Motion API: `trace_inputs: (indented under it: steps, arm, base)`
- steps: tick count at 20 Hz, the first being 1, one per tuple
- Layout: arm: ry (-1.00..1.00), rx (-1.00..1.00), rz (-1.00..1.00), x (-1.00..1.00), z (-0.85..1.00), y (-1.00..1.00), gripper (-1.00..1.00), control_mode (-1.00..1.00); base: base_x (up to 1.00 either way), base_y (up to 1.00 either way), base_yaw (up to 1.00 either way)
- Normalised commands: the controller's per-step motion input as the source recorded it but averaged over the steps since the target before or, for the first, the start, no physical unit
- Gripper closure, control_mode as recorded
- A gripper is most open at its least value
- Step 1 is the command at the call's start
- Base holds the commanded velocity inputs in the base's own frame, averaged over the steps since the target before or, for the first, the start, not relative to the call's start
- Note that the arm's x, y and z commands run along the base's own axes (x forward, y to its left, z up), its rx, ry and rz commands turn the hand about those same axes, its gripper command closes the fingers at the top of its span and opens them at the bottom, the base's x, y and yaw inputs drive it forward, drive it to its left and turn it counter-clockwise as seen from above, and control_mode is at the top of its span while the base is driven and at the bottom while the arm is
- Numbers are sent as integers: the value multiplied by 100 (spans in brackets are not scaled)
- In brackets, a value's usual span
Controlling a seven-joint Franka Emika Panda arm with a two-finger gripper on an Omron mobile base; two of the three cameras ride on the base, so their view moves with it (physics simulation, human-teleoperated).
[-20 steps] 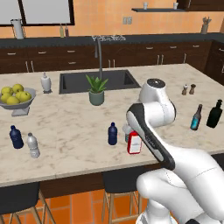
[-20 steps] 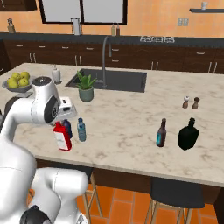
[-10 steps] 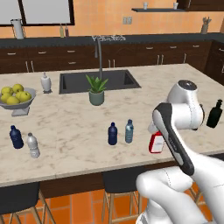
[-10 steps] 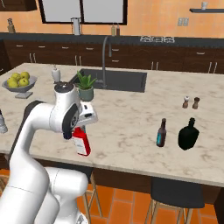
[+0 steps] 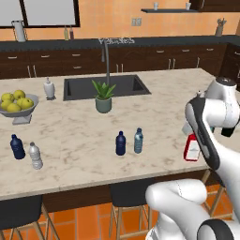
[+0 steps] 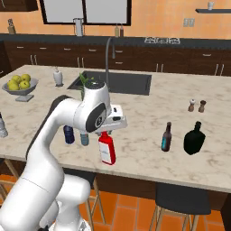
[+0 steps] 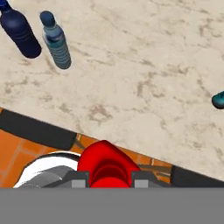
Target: Move the plastic bottles in the middle to the plastics group, and the glass bottles in the middle to the glass group.
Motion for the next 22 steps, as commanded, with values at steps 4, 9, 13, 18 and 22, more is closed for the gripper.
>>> trace_inputs:
  steps: [4, 9, 13, 18, 22]
  arm:
    - [0, 0, -17, 8, 11, -84, 100, -100]
    - [0, -1, -35, 17, 6, -79, 100, -100]
    - [0, 0, -37, 22, 0, -77, 100, -100]
    - [-1, 0, -23, 29, -1, -60, 100, -100]
    - [-10, 0, -10, 36, -20, -27, 100, -100]
  base:
    - [0, 0, 0]
    - [0, 0, 0]
    - [0, 0, 0]
    - [0, 0, 0]
    - [0, 0, 0]
